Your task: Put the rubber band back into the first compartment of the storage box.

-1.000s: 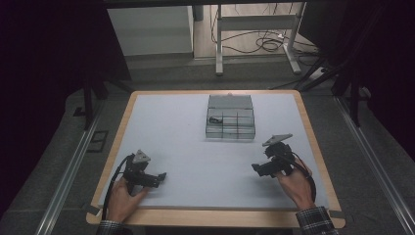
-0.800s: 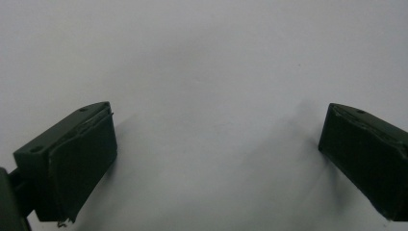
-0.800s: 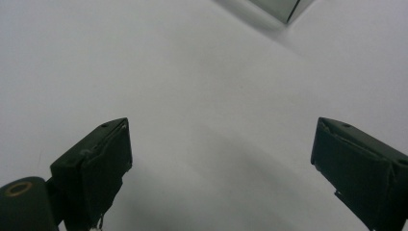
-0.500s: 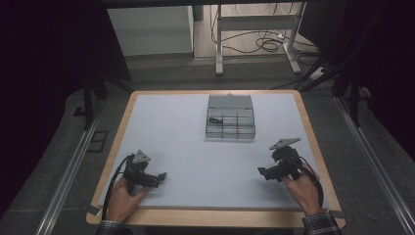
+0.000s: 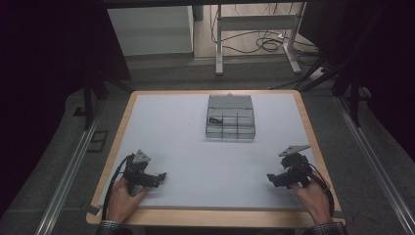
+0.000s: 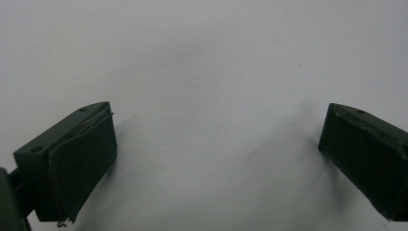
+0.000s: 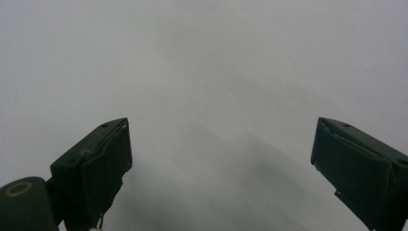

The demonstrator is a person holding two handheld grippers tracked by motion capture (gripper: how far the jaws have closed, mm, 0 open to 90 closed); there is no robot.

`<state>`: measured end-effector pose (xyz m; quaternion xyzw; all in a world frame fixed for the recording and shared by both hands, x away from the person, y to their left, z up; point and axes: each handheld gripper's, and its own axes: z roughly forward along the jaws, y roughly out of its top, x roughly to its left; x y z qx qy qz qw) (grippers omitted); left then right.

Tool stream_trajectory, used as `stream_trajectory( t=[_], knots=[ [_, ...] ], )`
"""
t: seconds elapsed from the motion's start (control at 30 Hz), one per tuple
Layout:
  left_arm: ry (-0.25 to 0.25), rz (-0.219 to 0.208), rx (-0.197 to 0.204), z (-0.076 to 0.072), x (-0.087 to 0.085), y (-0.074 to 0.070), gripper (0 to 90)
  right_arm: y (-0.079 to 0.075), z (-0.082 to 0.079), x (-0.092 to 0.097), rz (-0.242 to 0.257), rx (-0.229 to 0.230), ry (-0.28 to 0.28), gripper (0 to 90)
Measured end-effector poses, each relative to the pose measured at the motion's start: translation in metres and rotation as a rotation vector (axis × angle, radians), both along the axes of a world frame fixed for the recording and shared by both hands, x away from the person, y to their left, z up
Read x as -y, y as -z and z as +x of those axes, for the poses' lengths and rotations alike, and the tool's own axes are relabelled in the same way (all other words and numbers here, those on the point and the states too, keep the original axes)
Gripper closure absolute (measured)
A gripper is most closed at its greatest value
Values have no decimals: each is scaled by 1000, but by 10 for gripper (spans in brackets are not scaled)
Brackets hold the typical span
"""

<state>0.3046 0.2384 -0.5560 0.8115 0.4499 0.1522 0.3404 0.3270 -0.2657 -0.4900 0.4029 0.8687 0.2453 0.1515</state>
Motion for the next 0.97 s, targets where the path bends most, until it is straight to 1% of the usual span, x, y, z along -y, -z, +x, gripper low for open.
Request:
stream_trajectory(
  t=[0.13, 0.3, 0.37, 0.57, 0.6, 0.63, 0.67, 0.7, 0.73, 0.77, 0.97],
  knots=[
    [0, 0, 0, 0, 0, 0, 0, 2, -3, 5, -7, -9, 4, 71],
    [-1, -1, 0, 0, 0, 0, 0, 6, -8, 13, -18, -29, 22, 71],
    [0, -1, 0, 0, 0, 0, 0, 8, -10, 16, -32, -34, 29, 71],
    [-1, -1, 0, 0, 0, 0, 0, 11, -15, 24, -35, -49, 40, 71],
    [-1, -1, 0, 0, 0, 0, 0, 14, -17, 26, -49, -57, 42, 71],
    [-1, -1, 0, 0, 0, 0, 0, 14, -17, 26, -49, -57, 42, 71],
    [-1, -1, 0, 0, 0, 0, 0, 17, -18, 28, -69, -66, 43, 67],
    [-1, -1, 0, 0, 0, 0, 0, 17, -18, 28, -69, -66, 43, 67],
    [-2, -3, 1, 0, 0, 0, 0, 19, -18, 30, -49, -73, 45, 66],
    [-1, -1, 0, 0, 0, 0, 0, 20, -18, 32, -40, -74, 47, 64],
    [-1, -1, 1, 0, 0, 0, 0, 21, -19, 34, -26, -69, 39, 58]
  ],
)
